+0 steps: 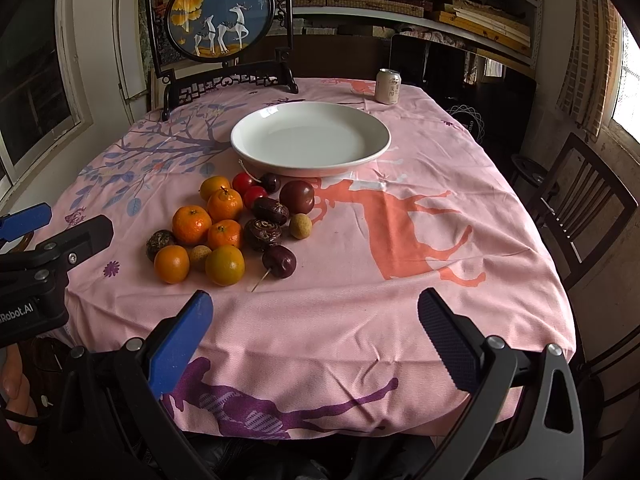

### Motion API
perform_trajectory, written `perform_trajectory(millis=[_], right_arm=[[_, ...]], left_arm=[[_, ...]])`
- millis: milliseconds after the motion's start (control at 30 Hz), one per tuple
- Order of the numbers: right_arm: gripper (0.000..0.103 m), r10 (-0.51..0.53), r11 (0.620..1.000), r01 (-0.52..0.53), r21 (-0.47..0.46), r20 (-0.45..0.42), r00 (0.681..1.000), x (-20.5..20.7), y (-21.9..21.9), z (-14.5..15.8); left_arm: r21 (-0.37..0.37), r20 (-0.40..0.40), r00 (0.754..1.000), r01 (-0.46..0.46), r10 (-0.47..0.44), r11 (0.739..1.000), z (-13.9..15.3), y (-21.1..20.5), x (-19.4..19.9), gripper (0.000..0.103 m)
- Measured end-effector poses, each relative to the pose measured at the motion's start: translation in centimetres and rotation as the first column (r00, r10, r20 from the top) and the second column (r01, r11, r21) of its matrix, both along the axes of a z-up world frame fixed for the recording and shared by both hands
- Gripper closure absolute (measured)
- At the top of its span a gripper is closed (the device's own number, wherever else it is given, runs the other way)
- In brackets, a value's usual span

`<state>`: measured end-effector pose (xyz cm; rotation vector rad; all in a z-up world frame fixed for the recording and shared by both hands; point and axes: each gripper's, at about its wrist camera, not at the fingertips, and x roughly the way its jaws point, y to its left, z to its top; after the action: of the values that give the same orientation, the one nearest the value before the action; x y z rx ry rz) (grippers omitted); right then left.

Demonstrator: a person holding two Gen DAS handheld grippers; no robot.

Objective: Organize fruits
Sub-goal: 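Grasp a dark red cherry with the right tool while the left tool grasps a dark brown passion fruit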

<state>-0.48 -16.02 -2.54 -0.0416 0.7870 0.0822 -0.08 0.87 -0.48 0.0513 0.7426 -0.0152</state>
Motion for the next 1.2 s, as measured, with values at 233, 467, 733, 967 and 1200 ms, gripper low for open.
perform_trajectory(millis=[233, 467, 733, 967, 1200], right_arm=[[0.001, 0.080, 0.996, -0.080, 0.028, -0.005, 0.997, 1.3, 0.1, -1.4], [0.055, 0.175, 0.983, -0.167, 0.073, -0.110, 0.978, 6.6, 0.9, -5.2], [0.072, 0.212, 0.972, -0.194, 0.133, -0.139, 0.967, 9.2, 1.4, -6.6], [0.072, 0.147, 0.983, -0.134, 0.126, -0.103, 0.984, 7.2, -1.2, -5.0], [0.071, 0.149, 0.975, -0.123, 0.186, -0.133, 0.980, 6.8, -2.2, -5.4]], left_arm=[[0.015, -0.043, 0.999, -0.031, 0.031, 0.999, -2.0, 3.3, 1.2, 0.002], [0.026, -0.128, 0.985, -0.117, 0.120, 0.993, -5.2, 7.5, 2.8, 0.002], [0.030, -0.176, 0.980, -0.089, 0.093, 0.996, -7.1, 6.7, 4.6, 0.002], [0.052, -0.246, 0.969, -0.003, 0.016, 0.999, -9.8, 4.7, 7.1, 0.002], [-0.001, -0.234, 0.972, 0.028, -0.028, 1.000, -10.2, 2.9, 9.1, 0.013]])
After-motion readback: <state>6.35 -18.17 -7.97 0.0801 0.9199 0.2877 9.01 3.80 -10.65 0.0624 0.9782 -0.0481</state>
